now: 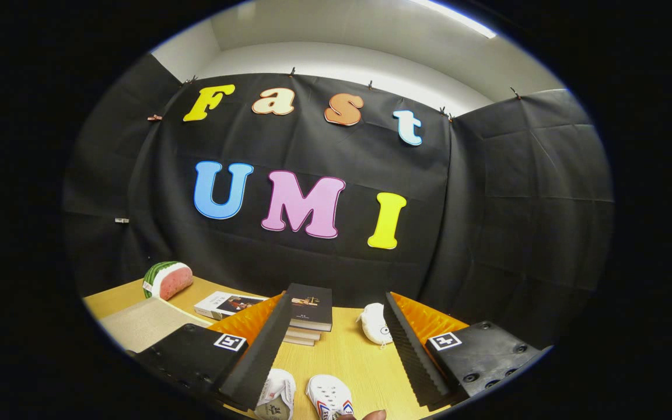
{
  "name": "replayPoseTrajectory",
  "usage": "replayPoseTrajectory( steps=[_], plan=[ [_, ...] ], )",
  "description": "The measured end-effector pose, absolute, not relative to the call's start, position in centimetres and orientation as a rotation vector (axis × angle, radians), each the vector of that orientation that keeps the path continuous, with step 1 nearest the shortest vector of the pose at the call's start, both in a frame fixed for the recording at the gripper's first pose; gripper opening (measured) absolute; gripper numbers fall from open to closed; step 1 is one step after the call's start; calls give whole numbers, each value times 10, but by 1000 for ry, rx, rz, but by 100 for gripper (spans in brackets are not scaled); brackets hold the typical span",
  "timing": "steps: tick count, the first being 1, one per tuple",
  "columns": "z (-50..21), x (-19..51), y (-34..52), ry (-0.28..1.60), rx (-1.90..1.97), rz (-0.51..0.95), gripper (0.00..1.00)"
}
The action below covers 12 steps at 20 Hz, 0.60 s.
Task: Open the storage box then place both shoes into the box .Put the left shoe in first, then the right shoe, with the right side of both shoes facing outward in a uniform manner.
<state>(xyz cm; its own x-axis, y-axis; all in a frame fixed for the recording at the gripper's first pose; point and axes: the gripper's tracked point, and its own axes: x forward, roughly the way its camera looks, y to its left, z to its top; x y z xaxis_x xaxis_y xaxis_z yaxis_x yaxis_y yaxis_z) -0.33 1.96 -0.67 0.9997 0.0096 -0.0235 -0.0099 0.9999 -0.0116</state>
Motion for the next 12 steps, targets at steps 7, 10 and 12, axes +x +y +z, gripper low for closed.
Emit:
replayPoseTrajectory(
  steps=[7, 10, 12],
  plan=[
    [-37, 3, 74, 204, 135, 263, 97],
    [-54, -3, 103, 311, 267, 423, 98],
    [-68, -7, 122, 403, 382, 518, 98]
  ],
)
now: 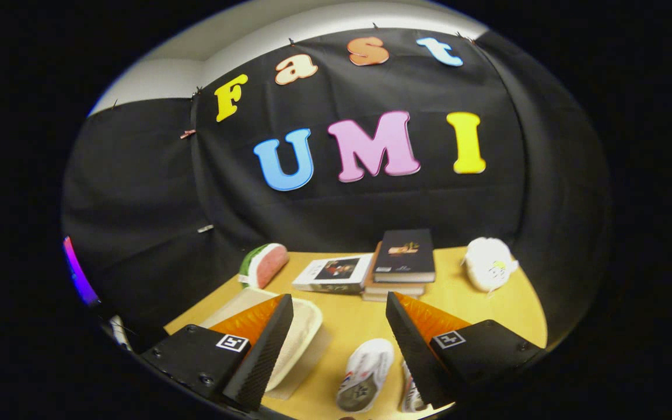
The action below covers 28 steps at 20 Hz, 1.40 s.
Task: Open the storage box then place both shoes into the box .Put the left shoe in first, then the right shoe, with the right side of both shoes facing outward in a uniform manner.
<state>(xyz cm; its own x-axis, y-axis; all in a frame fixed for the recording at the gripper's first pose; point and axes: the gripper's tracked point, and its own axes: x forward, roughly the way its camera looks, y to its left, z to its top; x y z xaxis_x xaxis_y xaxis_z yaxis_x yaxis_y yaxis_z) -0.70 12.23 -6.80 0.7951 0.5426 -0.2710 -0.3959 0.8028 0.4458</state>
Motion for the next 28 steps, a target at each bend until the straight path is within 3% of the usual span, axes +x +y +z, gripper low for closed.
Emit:
replayPoseTrajectory(
  steps=[6, 12, 17, 23, 28],
  plan=[
    [-119, -37, 171, 756, 731, 749, 98],
    [-185, -70, 212, 1038, 976, 778, 98],
    [-197, -88, 243, 1141, 1125, 830, 96],
    [-178, -76, 231, 1061, 1157, 828, 9],
    [-90, -73, 244, 953, 1136, 924, 6]
  ],
)
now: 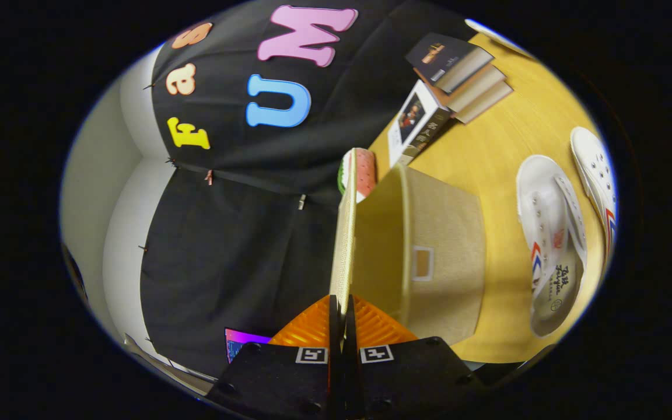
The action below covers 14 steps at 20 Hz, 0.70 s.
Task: Open the storage box then place both shoes into the box .Put the left shoe in first, then the right shoe, with the right side of both shoes facing outward in a uniform manner.
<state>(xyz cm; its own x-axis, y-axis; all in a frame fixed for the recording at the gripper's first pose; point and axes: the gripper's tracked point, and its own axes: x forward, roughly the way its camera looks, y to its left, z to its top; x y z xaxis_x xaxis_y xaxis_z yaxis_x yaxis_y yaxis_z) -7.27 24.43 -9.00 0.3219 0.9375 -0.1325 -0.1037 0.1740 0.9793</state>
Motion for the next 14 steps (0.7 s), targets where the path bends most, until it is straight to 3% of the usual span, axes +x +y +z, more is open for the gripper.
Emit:
replayPoseTrajectory(
  steps=[9, 14],
  plan=[
    [3, -73, 335, 857, 923, 1049, 10],
    [19, -81, 400, 855, 888, 1111, 13]
  ],
)
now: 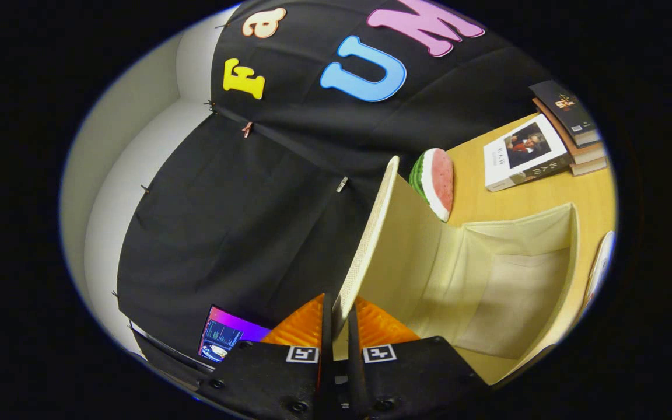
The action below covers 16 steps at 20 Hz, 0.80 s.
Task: Open the storage box then place both shoes into the box .Put the left shoe in first, then the right shoe, with the right side of both shoes facing outward in a uniform manner.
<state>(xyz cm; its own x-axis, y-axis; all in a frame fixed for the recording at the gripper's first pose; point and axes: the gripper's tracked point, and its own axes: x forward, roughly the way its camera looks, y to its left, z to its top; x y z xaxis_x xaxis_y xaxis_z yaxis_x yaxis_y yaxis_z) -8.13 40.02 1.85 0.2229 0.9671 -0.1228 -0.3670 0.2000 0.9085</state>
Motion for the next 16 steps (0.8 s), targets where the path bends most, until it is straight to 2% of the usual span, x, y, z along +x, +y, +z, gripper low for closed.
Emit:
replayPoseTrajectory(
  steps=[5, 6, 8, 11, 12, 13, 16],
  plan=[
    [13, -87, 447, 875, 824, 1150, 19],
    [11, -89, 451, 883, 811, 1150, 31],
    [6, -89, 457, 892, 806, 1145, 43],
    [3, -93, 460, 900, 806, 1157, 72],
    [0, -92, 456, 896, 800, 1150, 91],
    [-5, -90, 454, 890, 787, 1141, 96],
    [-8, -79, 426, 821, 752, 1095, 97]
  ],
)
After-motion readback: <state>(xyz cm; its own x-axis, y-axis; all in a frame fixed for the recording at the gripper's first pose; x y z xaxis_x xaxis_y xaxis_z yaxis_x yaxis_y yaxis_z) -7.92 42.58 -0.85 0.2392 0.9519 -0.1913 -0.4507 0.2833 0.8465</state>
